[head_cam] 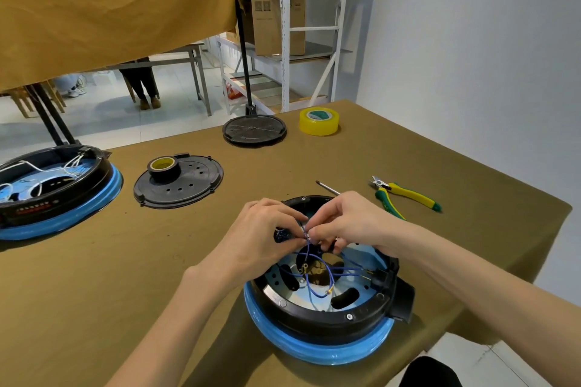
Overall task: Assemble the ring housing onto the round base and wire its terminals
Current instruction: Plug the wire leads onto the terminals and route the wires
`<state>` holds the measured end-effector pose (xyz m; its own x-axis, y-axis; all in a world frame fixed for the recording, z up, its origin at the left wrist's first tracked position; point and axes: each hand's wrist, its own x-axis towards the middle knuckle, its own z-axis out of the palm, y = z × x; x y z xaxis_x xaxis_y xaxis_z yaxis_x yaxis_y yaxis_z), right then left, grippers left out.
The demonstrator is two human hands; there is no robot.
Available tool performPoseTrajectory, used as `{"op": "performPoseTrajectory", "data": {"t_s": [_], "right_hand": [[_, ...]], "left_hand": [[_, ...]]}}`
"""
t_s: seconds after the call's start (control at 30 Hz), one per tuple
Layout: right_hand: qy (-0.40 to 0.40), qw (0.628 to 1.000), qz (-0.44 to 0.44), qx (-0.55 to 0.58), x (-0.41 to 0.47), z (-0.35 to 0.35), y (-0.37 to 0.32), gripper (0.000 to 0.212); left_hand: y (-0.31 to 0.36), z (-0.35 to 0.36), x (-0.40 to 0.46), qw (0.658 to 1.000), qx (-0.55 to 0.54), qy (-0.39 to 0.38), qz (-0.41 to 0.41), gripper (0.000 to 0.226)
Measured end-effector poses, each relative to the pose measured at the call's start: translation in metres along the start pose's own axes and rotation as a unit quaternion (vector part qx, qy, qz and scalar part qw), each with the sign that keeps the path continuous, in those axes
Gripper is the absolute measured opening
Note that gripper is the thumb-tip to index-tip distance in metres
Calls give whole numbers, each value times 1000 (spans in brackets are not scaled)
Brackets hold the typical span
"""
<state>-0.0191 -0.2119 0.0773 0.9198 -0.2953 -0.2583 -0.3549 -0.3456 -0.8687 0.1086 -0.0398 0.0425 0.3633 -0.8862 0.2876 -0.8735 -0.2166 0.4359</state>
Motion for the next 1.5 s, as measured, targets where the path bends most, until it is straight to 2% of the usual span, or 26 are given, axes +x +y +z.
{"op": "performPoseTrajectory", "data": {"t_s": [0.07, 0.17, 0.23, 0.33, 0.53, 0.6, 0.73, 0.83, 0.9, 0.97, 1.07, 1.2, 1.3, 1.37, 1.43, 1.5], "right_hand": [[36, 998, -14, -46, 2, -5, 1, 11], [117, 970, -53, -204, 5, -13, 4, 13], [108, 951, -60, -283, 4, -12, 5, 13], [73, 935, -52, -344, 3, -6, 5, 10], [34, 955, -56, -291, 3, -5, 4, 6], [30, 959, -52, -278, 2, -5, 6, 12], [10, 965, -46, -259, -6, -3, 6, 41], [-26, 953, -35, -300, -15, 8, 3, 74], [-21, 943, -46, -330, -18, 19, 3, 73], [-9, 930, -64, -362, -16, 27, 4, 61], [7, 932, -70, -356, -9, 27, 7, 46], [38, 923, -96, -371, 1, 21, 10, 43], [2, 937, -110, -332, 6, 12, 10, 40], [-11, 950, -109, -294, 5, 4, 11, 48], [-5, 955, -103, -278, 3, -6, 12, 71], [37, 953, -136, -268, 1, -12, 17, 68]], "left_hand": [[0, 1, 0, 1000, -5, -1, -2, 4], [1, 1, 0, 1000, -6, -5, -7, 3], [2, 1, 0, 1000, -9, -10, -12, 4], [2, 0, -1, 1000, -4, -20, -20, 4], [2, -2, -1, 999, -3, -45, -14, 7], [0, -4, -2, 998, -10, -59, -7, 9], [-4, -15, -5, 995, -41, -86, -7, 19], [-10, -21, -4, 997, -60, -49, -22, 22], [-13, -21, -4, 996, -76, -11, -52, 26], [-15, -15, -4, 992, -92, 14, -79, 21], [-18, -3, -5, 987, -124, 4, -103, 26], [-18, 5, -2, 967, -212, 33, -136, 33], [-16, 11, 0, 958, -224, 81, -160, 35], [-16, 14, -1, 952, -229, 107, -169, 35], [-16, 15, -4, 943, -239, 136, -187, 34], [-16, 16, -10, 925, -259, 181, -210, 33]]}}
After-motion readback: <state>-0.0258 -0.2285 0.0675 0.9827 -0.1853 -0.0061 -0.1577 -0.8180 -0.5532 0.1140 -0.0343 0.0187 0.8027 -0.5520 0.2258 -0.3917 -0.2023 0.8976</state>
